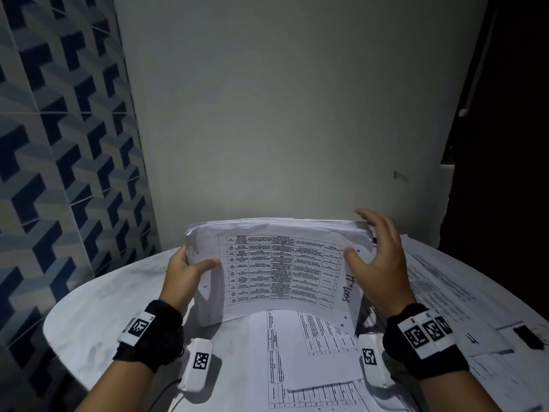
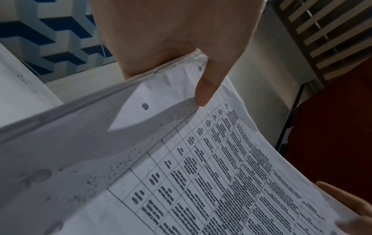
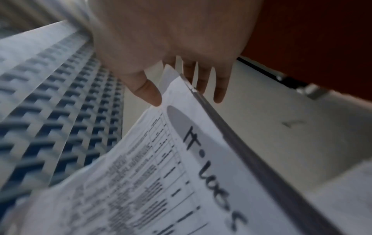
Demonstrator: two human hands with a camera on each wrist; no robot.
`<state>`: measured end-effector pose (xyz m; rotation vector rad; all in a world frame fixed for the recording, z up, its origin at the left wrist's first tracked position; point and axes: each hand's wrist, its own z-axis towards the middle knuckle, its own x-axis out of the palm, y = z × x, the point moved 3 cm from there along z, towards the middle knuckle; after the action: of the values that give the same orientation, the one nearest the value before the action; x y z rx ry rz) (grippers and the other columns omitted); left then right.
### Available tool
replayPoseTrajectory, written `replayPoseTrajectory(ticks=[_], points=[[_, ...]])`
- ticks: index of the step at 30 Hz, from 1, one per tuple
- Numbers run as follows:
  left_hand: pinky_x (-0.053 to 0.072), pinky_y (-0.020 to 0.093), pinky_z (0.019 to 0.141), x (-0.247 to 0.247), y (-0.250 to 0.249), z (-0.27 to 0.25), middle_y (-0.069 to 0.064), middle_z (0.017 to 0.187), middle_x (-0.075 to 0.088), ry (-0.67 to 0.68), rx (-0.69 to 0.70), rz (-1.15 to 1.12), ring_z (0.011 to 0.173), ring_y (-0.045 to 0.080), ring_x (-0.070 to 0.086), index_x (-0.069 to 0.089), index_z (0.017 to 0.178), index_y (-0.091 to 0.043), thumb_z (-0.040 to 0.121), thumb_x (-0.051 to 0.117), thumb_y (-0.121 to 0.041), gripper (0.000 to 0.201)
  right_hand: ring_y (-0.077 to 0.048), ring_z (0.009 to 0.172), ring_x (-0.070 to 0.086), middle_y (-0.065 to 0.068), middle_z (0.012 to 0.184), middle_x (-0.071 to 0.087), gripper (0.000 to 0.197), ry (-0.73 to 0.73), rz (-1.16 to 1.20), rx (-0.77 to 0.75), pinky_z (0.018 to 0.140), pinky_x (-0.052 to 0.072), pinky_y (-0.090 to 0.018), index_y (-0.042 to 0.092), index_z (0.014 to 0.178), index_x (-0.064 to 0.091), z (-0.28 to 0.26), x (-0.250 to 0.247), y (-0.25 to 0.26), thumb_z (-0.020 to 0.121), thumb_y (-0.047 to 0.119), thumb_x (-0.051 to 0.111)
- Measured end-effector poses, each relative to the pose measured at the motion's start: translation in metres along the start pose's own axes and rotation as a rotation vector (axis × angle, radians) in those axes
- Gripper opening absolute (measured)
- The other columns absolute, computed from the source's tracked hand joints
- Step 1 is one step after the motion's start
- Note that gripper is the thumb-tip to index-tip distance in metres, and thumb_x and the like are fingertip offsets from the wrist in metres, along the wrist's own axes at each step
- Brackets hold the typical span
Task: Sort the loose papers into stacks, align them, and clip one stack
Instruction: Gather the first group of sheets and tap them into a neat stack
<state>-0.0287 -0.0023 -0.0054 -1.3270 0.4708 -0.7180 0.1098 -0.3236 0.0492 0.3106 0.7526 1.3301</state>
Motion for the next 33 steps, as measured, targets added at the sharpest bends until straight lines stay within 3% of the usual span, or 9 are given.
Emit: replayPoseTrajectory(ticks=[2, 4, 6, 8, 11, 15, 20, 28, 33], points=[[0.055, 0.047, 0.096, -0.001, 0.002, -0.001, 0.007, 0.108, 0.078, 0.003, -0.004, 0.003, 0.107, 0.030, 0.071, 0.069, 0.112, -0.010, 0.085, 0.067, 0.009, 0.032, -0.007, 0.126, 0.047, 0.007, 0.140, 0.046, 0.085, 0.044, 0.205, 0.210, 0.101, 0.043, -0.027, 0.033, 0.149, 0.039, -0.004, 0.003, -0.013, 0.081, -0.009, 0.068], [0.055, 0.045, 0.095, -0.002, 0.004, -0.001, 0.008, 0.108, 0.078, -0.006, -0.007, -0.001, 0.107, 0.031, 0.070, 0.070, 0.107, -0.011, 0.086, 0.063, 0.010, 0.030, -0.016, 0.124, 0.052, 0.004, 0.140, 0.051, 0.089, 0.076, 0.430, 0.420, 0.099, 0.048, -0.039, 0.037, 0.148, 0.038, -0.006, 0.008, -0.025, 0.080, -0.014, 0.063], [0.055, 0.044, 0.093, -0.003, 0.005, 0.000, 0.010, 0.108, 0.076, -0.025, -0.017, -0.003, 0.108, 0.033, 0.068, 0.069, 0.101, -0.012, 0.087, 0.060, 0.010, 0.028, -0.027, 0.108, 0.065, -0.003, 0.119, 0.070, 0.065, 0.154, 0.590, 0.587, 0.083, 0.057, -0.039, 0.024, 0.134, 0.056, -0.004, 0.014, -0.034, 0.082, -0.015, 0.056], [0.053, 0.050, 0.095, -0.003, 0.006, 0.002, 0.016, 0.110, 0.074, -0.040, -0.032, 0.005, 0.110, 0.038, 0.067, 0.067, 0.096, -0.010, 0.088, 0.057, 0.009, 0.024, -0.035, 0.094, 0.069, -0.006, 0.092, 0.079, 0.032, 0.187, 0.603, 0.677, 0.070, 0.058, -0.033, 0.007, 0.105, 0.068, -0.002, 0.017, -0.038, 0.086, -0.013, 0.052], [0.053, 0.047, 0.091, 0.002, 0.001, 0.002, 0.017, 0.103, 0.072, -0.044, -0.047, -0.002, 0.104, 0.038, 0.067, 0.064, 0.092, -0.010, 0.089, 0.051, 0.008, 0.023, -0.038, 0.096, 0.073, -0.021, 0.101, 0.077, 0.024, 0.141, 0.658, 0.693, 0.081, 0.059, -0.043, -0.004, 0.101, 0.068, 0.000, 0.024, -0.039, 0.087, -0.012, 0.050], [0.052, 0.033, 0.077, 0.004, -0.010, 0.001, 0.008, 0.092, 0.070, -0.067, -0.007, -0.027, 0.089, 0.024, 0.064, 0.066, 0.094, -0.012, 0.089, 0.045, 0.011, 0.032, -0.027, 0.091, 0.074, -0.013, 0.097, 0.076, 0.036, 0.027, 0.688, 0.604, 0.078, 0.062, -0.038, 0.001, 0.102, 0.068, 0.001, 0.028, -0.036, 0.084, -0.019, 0.045], [0.054, 0.033, 0.085, 0.003, 0.001, -0.001, 0.006, 0.108, 0.077, -0.013, -0.057, 0.018, 0.107, 0.027, 0.070, 0.068, 0.112, -0.010, 0.089, 0.054, 0.011, 0.034, -0.038, 0.106, 0.070, -0.019, 0.105, 0.075, 0.029, 0.100, 0.597, 0.658, 0.094, 0.057, -0.046, -0.002, 0.097, 0.068, -0.005, 0.035, -0.043, 0.083, -0.019, 0.050], [0.055, 0.027, 0.080, 0.019, -0.022, -0.008, -0.001, 0.110, 0.073, -0.029, 0.084, 0.008, 0.101, 0.012, 0.069, 0.064, 0.115, -0.021, 0.091, 0.061, 0.009, 0.039, -0.021, 0.093, 0.074, -0.003, 0.099, 0.077, 0.032, -0.013, 0.479, 0.544, 0.081, 0.060, -0.039, 0.018, 0.103, 0.070, 0.000, 0.035, -0.021, 0.087, -0.008, 0.061], [0.052, 0.042, 0.100, 0.010, 0.001, -0.007, 0.003, 0.116, 0.074, -0.012, -0.062, 0.016, 0.115, 0.024, 0.066, 0.065, 0.119, -0.019, 0.087, 0.058, 0.014, 0.046, -0.036, 0.099, 0.068, -0.019, 0.104, 0.072, 0.026, 0.071, 0.482, 0.679, 0.080, 0.054, -0.036, 0.006, 0.098, 0.067, -0.013, 0.037, -0.036, 0.085, -0.012, 0.054]])
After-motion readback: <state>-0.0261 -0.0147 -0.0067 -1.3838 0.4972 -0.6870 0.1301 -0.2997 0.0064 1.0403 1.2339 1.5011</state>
